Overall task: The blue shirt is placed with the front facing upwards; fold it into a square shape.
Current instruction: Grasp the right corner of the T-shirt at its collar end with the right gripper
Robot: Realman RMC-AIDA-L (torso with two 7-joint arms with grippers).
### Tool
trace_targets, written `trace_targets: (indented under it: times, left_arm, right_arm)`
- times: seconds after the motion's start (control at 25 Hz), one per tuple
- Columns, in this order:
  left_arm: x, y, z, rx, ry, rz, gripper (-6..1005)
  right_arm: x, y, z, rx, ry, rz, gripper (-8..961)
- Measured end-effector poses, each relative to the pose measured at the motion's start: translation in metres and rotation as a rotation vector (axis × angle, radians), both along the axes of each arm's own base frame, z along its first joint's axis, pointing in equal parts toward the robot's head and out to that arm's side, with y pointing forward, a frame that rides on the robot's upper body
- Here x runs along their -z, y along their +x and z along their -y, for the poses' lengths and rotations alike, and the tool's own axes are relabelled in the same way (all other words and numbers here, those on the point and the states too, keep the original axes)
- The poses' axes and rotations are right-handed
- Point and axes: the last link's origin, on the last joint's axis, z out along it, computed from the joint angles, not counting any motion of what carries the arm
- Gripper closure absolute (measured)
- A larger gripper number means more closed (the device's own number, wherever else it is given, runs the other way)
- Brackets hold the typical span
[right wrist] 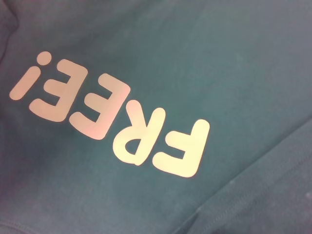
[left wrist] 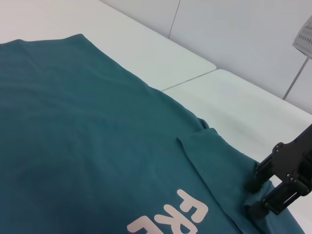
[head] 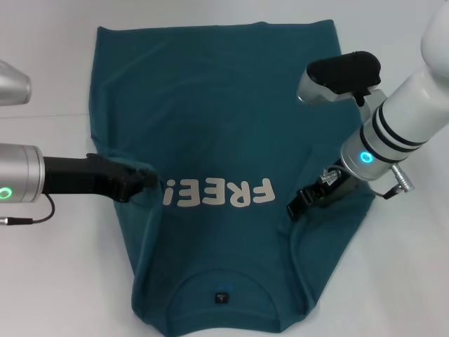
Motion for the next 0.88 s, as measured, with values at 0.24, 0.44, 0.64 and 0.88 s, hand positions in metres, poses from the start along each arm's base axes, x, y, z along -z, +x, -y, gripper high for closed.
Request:
trace_targets:
  times: [0.24,0.44,0.64,0.88]
  left_arm:
    - [-0.0004,-0.0011,0.0000,0.004,0.001,-0.004,996]
    - [-0.0013,-0.0035,0.0007,0.003,0.003,-0.008,996]
    - [0.0006,-0.0072,-0.0008,0.002,0.001,-0.005,996]
    - [0.0015,-0.0074,-0.0013,0.005,0.003,-0.008,996]
  right_arm:
    - [-0.0011,0.0006,0.0026,0.028,0.001,-0.005,278]
    - [0.0000,0.0033,0.0057,0.058,0.003,-0.015,277]
    - [-0.0012,0.0031,0.0053,0.069,0.015,-0.021,288]
    - [-0.0042,0.0036,0.0032,0.084,0.037,-0.027,309]
